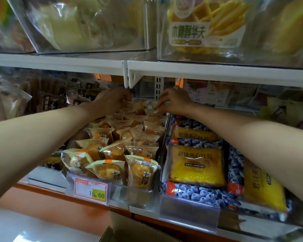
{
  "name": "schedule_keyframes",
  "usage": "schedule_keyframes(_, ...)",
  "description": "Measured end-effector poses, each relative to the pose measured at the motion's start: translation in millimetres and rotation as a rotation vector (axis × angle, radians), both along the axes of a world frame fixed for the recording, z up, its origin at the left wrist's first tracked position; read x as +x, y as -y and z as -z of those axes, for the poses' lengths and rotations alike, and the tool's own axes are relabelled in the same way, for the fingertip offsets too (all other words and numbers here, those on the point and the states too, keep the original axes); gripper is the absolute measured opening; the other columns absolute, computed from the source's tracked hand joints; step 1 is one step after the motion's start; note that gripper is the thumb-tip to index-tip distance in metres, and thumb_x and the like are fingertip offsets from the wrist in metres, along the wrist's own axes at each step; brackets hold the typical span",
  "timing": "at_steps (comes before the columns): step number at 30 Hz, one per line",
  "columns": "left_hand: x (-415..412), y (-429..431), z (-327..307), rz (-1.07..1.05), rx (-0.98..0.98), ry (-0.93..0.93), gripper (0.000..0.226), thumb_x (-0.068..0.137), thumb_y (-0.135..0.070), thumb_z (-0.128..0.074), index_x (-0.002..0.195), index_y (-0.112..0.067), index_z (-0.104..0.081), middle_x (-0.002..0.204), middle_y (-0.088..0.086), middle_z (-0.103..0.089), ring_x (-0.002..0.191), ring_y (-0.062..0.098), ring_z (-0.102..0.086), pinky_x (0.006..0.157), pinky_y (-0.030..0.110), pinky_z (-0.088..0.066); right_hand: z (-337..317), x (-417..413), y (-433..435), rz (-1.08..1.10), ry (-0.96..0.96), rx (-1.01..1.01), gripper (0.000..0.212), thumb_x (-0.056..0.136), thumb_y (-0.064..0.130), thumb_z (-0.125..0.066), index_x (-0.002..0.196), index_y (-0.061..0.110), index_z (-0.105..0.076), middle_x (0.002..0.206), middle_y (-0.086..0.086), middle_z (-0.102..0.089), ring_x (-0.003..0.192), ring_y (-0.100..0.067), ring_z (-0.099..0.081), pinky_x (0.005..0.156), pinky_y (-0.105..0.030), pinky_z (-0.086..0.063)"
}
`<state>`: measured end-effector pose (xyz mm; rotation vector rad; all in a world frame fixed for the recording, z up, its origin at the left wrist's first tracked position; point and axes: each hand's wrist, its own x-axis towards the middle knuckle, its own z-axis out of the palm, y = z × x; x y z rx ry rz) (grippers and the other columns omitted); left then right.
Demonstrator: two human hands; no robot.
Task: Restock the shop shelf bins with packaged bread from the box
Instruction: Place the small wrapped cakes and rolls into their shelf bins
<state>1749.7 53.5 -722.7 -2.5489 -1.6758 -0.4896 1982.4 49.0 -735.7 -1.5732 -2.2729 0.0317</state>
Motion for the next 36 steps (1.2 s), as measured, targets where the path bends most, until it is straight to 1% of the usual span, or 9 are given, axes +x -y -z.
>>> schedule_keyframes(3,-2,0,1,0.018,0.006,-0.072,0.017,0.089,-0.028,-0.061,0.103,-0.02,-0.065,0.124,0.004,-0.053,0.108,0.024,-0.053,0.084,0.036,-0.047,4,-1,0,0.02,0.089,-0.016,0.044,0.078,0.053,-0.068,0.11,0.023,-0.07,0.133,0.003,-0.051,0.128,-0.024,-0.033,0.098,-0.035,-0.029)
schedule_keyframes(6,-1,-3,1,0.008,0.007,-0.14,0.017,0.089,-0.024,-0.061,0.103,-0.018,-0.067,0.131,0.004,-0.049,0.121,0.025,-0.045,0.098,0.039,-0.039,4,-2,2,0.007,0.039,-0.021,0.039,0.079,0.048,-0.069,0.103,0.017,-0.071,0.13,0.002,-0.054,0.126,-0.022,-0.034,0.093,-0.033,-0.032)
schedule_keyframes(11,17,-3,3,0.037,0.04,-0.054,0.03,0.089,-0.011,-0.055,0.119,-0.012,-0.059,0.134,0.006,-0.048,0.129,0.024,-0.038,0.107,0.037,-0.029,1,-4,3,0.019,-0.053,-0.041,0.044,0.075,0.039,-0.077,0.109,0.013,-0.067,0.111,0.007,-0.061,0.121,-0.017,-0.039,0.082,-0.027,-0.03)
schedule_keyframes(17,21,-13,4,0.136,0.152,-0.051,0.03,0.08,-0.001,-0.065,0.109,-0.011,-0.064,0.128,0.01,-0.053,0.128,0.032,-0.04,0.106,0.048,-0.036,-8,4,0,0.05,-0.186,-0.067,0.049,0.065,0.037,-0.084,0.104,0.016,-0.063,0.09,0.01,-0.061,0.11,-0.02,-0.054,0.095,-0.039,-0.044)
schedule_keyframes(22,28,-13,18,0.193,0.208,-0.064,0.023,0.079,-0.002,-0.067,0.101,-0.011,-0.07,0.126,0.005,-0.055,0.127,0.031,-0.04,0.107,0.042,-0.028,-2,1,-3,0.105,-0.173,-0.12,0.052,0.069,0.035,-0.083,0.111,0.016,-0.059,0.104,0.006,-0.061,0.112,-0.016,-0.051,0.084,-0.028,-0.041)
schedule_keyframes(24,30,-14,22,0.154,0.124,-0.077,0.026,0.083,-0.003,-0.063,0.104,-0.016,-0.067,0.126,0.003,-0.053,0.126,0.028,-0.04,0.107,0.038,-0.023,1,-2,-4,0.124,-0.114,-0.099,0.045,0.073,0.034,-0.08,0.11,0.017,-0.061,0.116,0.004,-0.061,0.121,-0.016,-0.043,0.091,-0.03,-0.037)
schedule_keyframes(30,18,-13,14,0.196,-0.066,0.032,0.029,0.087,-0.001,-0.059,0.106,-0.019,-0.068,0.116,0.002,-0.063,0.111,0.019,-0.056,0.104,0.039,-0.041,0,-1,-1,0.087,0.012,-0.1,0.037,0.076,0.044,-0.075,0.096,0.013,-0.073,0.121,0.0,-0.058,0.116,-0.024,-0.05,0.099,-0.042,-0.04)
schedule_keyframes(33,8,-8,5,0.117,0.038,0.126,0.028,0.088,-0.009,-0.061,0.115,-0.017,-0.064,0.123,0.003,-0.059,0.116,0.022,-0.052,0.101,0.037,-0.042,-2,1,3,0.058,0.007,-0.066,0.035,0.073,0.046,-0.076,0.093,0.018,-0.073,0.115,0.0,-0.063,0.115,-0.023,-0.053,0.09,-0.037,-0.044)
schedule_keyframes(36,-9,-10,-2,0.03,0.187,0.054,0.027,0.087,-0.01,-0.062,0.114,-0.011,-0.064,0.124,0.008,-0.06,0.116,0.026,-0.053,0.097,0.035,-0.041,-6,-2,4,0.057,-0.052,-0.034,0.03,0.073,0.047,-0.076,0.093,0.027,-0.071,0.12,0.002,-0.063,0.123,-0.023,-0.048,0.1,-0.041,-0.04)
